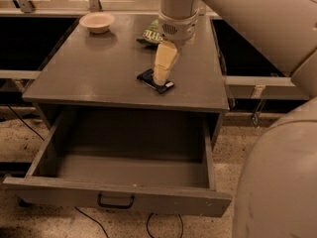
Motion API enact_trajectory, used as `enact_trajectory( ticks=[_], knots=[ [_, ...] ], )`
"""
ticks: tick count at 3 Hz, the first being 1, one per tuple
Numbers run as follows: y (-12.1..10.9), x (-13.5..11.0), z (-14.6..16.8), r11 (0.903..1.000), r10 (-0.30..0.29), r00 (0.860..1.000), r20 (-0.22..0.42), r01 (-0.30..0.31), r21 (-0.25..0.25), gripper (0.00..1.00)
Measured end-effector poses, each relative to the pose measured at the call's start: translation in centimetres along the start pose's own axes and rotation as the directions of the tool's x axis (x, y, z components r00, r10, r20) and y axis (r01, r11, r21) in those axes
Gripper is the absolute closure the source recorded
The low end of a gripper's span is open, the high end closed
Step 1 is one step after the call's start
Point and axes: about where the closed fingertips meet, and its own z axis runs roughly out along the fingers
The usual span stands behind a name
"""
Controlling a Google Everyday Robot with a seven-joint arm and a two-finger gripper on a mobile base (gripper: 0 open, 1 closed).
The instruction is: Place rxbar blueberry into top drawer
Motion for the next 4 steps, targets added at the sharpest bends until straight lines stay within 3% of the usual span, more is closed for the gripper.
enact_trajectory(
  ticks=[2,3,4],
  knots=[
    [-0.2,-1.4,1.4,0.9997,-0.017,1.000,-0.001,0.017,-0.015,0.00],
    [-0.8,-4.2,5.3,0.9972,-0.050,0.999,-0.019,0.049,-0.056,0.00],
    [-0.4,-4.2,5.8,0.9959,-0.060,0.998,-0.011,0.059,-0.068,0.00]
  ],
)
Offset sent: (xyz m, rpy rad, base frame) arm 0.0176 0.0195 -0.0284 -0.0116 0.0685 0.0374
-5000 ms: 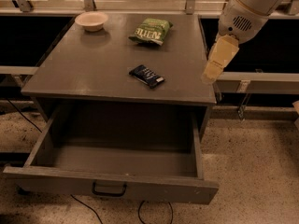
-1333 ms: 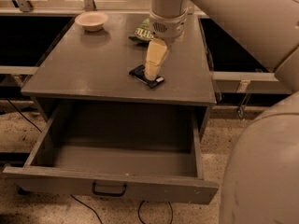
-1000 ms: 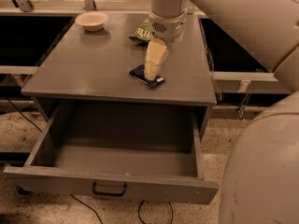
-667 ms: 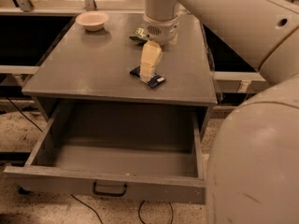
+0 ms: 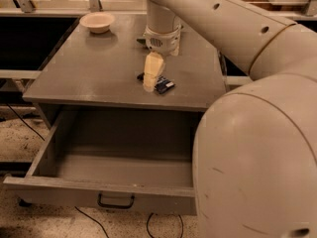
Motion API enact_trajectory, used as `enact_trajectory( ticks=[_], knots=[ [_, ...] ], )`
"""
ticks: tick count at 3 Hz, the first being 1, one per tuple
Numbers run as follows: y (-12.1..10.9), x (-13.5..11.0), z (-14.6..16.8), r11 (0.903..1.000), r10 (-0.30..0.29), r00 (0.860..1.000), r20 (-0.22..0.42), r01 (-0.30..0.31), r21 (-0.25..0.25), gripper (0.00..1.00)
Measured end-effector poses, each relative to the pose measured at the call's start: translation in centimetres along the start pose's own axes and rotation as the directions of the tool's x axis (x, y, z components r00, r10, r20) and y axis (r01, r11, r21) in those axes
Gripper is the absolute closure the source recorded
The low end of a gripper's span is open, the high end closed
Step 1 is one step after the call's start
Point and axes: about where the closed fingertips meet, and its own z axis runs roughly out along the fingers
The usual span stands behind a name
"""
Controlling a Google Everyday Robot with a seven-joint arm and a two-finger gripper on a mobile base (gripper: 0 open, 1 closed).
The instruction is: Place rxbar blueberry into top drawer
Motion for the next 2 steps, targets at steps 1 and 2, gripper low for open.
enact_trajectory(
  ticks=[1,2],
  knots=[
    [1.00,0.00,0.84,0.9995,-0.022,1.000,0.001,0.022,-0.021,0.00],
    [1.00,-0.02,0.88,0.9995,-0.022,1.000,0.002,0.022,-0.021,0.00]
  ],
)
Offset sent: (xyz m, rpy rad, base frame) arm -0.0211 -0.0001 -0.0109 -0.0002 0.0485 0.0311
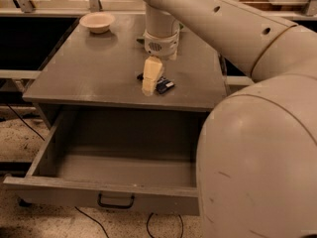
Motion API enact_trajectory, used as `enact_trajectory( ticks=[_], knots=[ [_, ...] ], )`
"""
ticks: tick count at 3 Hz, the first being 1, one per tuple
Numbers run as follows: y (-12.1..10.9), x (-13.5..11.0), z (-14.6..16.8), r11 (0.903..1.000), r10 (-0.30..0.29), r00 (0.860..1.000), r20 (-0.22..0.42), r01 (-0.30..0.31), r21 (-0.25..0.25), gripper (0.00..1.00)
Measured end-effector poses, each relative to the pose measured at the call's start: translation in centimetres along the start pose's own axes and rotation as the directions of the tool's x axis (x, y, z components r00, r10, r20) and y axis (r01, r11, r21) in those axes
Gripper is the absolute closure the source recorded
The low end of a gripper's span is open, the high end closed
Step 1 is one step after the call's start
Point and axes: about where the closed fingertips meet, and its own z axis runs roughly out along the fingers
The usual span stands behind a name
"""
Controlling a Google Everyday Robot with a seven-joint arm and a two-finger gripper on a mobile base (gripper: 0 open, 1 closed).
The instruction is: Place rxbar blueberry into top drawer
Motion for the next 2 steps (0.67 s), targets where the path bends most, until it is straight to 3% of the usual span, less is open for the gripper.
enact_trajectory(
  ticks=[1,2],
  knots=[
    [-0.45,-1.61,3.32,0.9982,0.002,1.000,0.005,-0.002,-0.060,0.00],
    [-0.45,-1.61,3.32,0.9982,0.002,1.000,0.005,-0.002,-0.060,0.00]
  ],
)
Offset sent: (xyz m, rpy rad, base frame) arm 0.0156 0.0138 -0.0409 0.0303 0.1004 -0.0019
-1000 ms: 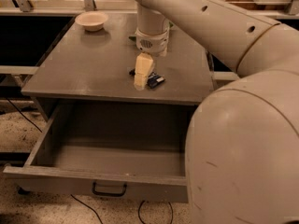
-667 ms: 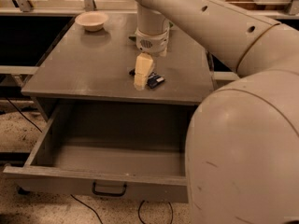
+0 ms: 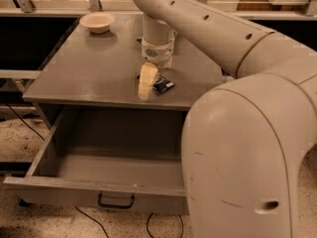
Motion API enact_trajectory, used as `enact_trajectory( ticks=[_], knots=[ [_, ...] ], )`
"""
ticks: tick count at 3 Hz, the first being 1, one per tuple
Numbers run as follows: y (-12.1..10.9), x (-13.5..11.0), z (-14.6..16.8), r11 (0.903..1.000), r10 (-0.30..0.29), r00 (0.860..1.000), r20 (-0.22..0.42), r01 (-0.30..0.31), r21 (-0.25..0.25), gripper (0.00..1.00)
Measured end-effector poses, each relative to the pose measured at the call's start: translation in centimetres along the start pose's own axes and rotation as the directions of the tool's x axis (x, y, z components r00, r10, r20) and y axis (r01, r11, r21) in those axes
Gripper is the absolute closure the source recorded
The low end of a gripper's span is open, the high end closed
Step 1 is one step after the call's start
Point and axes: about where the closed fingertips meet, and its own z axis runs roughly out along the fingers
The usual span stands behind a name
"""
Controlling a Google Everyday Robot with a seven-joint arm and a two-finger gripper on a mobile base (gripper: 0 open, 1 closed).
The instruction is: Place rxbar blueberry into top drawer
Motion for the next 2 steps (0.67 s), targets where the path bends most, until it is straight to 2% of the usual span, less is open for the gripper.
enact_trajectory(
  ticks=[2],
  knots=[
    [0.00,0.00,0.00,1.0000,0.000,1.000,0.000,0.000,0.000,0.51]
  ],
)
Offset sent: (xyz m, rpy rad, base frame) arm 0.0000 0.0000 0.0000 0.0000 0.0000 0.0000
